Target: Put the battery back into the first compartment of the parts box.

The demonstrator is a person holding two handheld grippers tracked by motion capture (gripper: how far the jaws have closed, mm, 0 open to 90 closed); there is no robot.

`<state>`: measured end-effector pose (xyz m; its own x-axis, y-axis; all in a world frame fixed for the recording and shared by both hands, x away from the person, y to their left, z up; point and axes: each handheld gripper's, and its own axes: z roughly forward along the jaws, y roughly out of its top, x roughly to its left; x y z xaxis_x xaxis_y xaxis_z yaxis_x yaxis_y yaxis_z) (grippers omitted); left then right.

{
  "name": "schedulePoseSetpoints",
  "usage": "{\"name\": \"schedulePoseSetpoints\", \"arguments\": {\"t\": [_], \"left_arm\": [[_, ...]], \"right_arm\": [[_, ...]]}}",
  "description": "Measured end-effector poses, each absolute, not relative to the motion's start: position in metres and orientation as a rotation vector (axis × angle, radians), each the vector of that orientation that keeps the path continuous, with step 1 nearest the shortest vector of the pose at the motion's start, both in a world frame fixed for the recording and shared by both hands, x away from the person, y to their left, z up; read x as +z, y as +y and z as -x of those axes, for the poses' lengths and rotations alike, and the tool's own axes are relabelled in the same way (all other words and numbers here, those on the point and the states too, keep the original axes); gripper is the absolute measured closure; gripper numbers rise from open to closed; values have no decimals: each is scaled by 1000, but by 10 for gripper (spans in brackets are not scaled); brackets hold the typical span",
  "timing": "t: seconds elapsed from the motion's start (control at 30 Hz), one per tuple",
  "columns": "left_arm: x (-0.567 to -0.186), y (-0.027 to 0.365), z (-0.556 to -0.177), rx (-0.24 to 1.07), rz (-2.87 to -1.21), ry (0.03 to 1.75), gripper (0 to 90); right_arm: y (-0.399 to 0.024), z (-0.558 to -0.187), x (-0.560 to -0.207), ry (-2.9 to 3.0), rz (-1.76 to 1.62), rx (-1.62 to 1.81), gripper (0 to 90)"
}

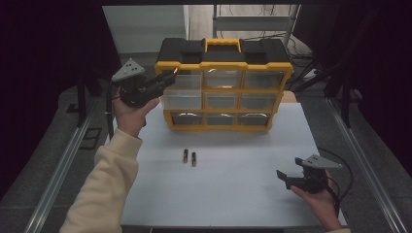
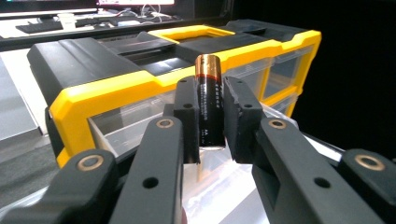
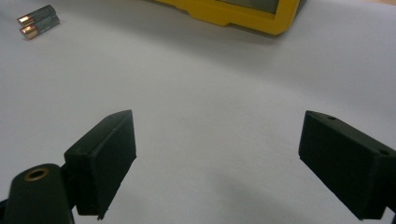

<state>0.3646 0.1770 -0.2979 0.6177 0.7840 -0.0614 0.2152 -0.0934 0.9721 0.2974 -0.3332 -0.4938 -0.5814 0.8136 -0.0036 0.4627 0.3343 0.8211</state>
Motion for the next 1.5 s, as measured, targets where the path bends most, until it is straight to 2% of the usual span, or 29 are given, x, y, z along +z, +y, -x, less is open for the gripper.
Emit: {"name": "schedulePoseSetpoints", "arguments": {"t": [0.5,0.53,0.6,0.67,0.8,1.03,1.37,1.5], "left_arm": [[-305,175,-382,605,-1636,884,759],[-306,174,-383,594,-1631,879,715],[-306,173,-383,591,-1603,890,509],[-304,173,-380,610,-1600,879,367],[-302,175,-373,599,-1612,836,275],[-305,178,-359,599,-1641,801,251],[-319,182,-338,526,-1691,725,248],[-326,184,-326,537,-1659,703,259]], "right_arm": [[-333,-298,-494,2193,-1123,1142,115],[-333,-298,-494,2192,-1122,1142,115],[-333,-298,-494,2192,-1120,1142,115],[-334,-298,-494,2192,-1120,1141,115],[-334,-298,-494,2190,-1123,1141,115],[-333,-297,-494,2191,-1120,1138,115],[-333,-298,-494,2191,-1120,1138,115],[-333,-297,-494,2189,-1121,1136,115]]}}
